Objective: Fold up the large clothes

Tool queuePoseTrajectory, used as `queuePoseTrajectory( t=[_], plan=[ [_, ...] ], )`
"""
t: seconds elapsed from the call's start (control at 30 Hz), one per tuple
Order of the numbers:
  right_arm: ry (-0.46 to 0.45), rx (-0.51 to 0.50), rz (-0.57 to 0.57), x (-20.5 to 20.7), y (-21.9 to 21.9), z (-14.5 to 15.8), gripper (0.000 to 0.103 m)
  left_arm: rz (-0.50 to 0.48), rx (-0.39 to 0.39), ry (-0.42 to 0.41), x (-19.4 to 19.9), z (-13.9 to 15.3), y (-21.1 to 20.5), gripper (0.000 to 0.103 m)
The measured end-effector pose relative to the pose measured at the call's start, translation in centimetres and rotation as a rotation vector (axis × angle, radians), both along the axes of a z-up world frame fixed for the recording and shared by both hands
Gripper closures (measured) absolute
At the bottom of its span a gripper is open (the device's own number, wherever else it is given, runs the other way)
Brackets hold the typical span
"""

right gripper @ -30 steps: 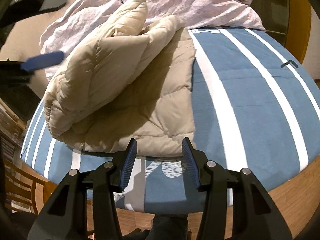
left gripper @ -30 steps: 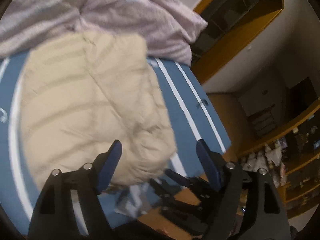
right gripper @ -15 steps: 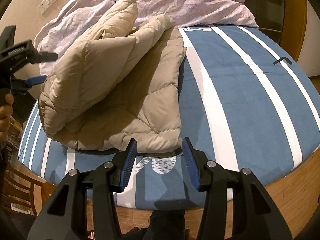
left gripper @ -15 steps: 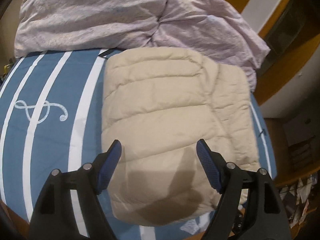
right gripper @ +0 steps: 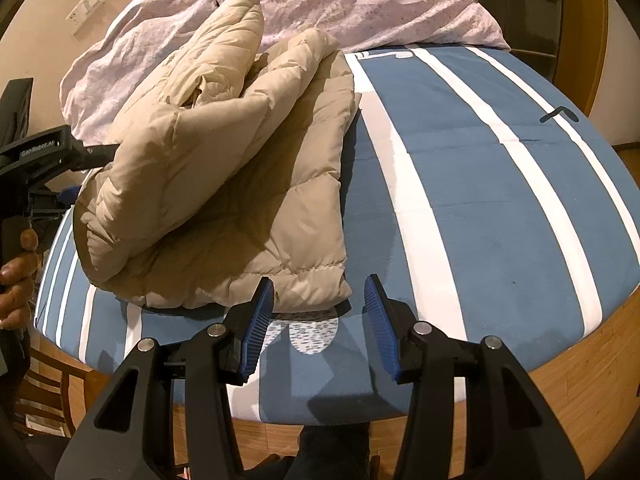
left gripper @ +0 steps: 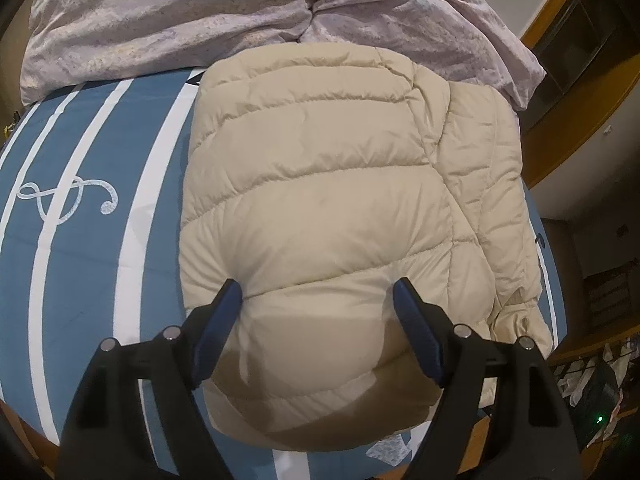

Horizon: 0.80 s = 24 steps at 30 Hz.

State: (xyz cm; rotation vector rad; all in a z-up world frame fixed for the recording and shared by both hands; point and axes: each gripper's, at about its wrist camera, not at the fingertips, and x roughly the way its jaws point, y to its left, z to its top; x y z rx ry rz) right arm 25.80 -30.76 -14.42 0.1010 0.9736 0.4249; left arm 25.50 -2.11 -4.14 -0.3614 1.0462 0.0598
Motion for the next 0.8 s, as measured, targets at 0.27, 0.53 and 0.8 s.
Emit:
queuePoseTrajectory(
  t=[0.27,0.53,0.8],
  plan=[
    [-0.018,0.005,-0.03,0.5,-0.6,0.8,0.054,-0.046,0.013,0.015,-0.1,-1.1,-1.8,0.025],
    [-0.114,0.087,-0.082,2.0,-2.1,5.7,0.054,-0.088,0.035,0.024,-0.1,-2.2,-3.6,0.024],
    [-0.161,0.101,0.046,2.6,1.4,7.6,0.071,-0.122,0.065,0.022,-0.1,-2.7,-4.9,0.023]
  ],
)
